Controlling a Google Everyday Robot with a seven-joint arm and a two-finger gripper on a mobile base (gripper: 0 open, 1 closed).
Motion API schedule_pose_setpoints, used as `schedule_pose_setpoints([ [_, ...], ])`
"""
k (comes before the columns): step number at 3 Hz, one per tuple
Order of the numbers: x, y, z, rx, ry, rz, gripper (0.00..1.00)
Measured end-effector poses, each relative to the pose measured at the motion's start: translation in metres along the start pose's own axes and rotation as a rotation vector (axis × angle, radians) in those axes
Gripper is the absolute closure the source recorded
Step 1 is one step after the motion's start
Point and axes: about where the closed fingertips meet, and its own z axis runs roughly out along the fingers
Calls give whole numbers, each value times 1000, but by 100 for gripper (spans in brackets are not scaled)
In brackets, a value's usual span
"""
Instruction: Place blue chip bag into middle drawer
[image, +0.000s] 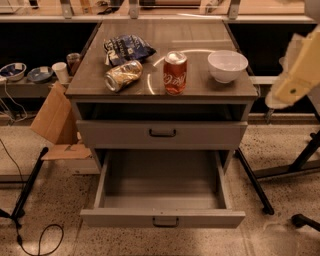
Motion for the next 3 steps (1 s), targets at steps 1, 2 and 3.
schedule_pose_setpoints([
  [1,-63,-29,-29,69,-85,-71,0],
  [2,-126,-58,-47,129,-165,-107,0],
  [3,-144,-60,-62,157,-198,-126,0],
])
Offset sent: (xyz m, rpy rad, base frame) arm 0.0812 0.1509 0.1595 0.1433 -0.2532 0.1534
